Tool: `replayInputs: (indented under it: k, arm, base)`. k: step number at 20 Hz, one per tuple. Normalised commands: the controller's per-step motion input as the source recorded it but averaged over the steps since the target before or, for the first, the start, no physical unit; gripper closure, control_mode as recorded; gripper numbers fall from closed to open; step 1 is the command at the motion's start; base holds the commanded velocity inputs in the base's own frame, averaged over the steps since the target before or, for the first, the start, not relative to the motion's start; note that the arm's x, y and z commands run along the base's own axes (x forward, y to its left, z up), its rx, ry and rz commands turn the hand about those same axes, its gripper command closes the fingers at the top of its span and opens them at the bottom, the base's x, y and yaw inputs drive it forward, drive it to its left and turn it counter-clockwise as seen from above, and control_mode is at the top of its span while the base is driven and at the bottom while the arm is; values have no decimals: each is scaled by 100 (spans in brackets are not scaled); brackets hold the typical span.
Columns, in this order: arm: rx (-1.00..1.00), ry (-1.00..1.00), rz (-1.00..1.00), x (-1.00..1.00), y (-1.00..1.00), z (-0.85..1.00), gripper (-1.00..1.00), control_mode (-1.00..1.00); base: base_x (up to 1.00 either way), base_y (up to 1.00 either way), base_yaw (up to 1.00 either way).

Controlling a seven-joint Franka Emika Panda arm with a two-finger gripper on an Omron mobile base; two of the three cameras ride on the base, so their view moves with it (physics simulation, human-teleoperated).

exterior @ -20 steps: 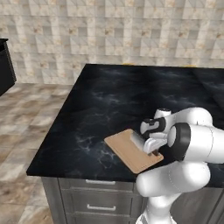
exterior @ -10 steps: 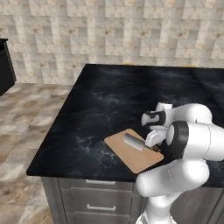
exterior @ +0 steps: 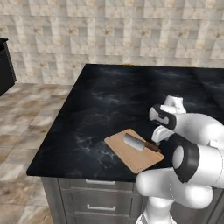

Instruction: Pick up the knife from the drawer and place it on the cutting board. Then place the meat from the plate to the cutting board.

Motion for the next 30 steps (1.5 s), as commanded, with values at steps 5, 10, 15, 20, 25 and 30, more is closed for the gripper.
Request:
replayInputs:
  k: [5,10,15,20,25,30]
  arm:
    - [0,1,-20,-91,-10,39,-100,-100]
    - [-6,-20,-19,-95,51,55,-100,-100]
    - [-6,-1,-8,-73,4,73,-100,-100]
    - [-3,9,-5,-9,0,67,-100,-100]
    - [0,10,-5,3,-42,29,-100,-100]
    - [0,0,0,0,0,0,-100,100]
  base:
    - [0,0,0]
    - [0,0,0]
    - [0,0,0]
    - [0,0,0]
    - [0,0,0]
    - [-19,-100,-34]
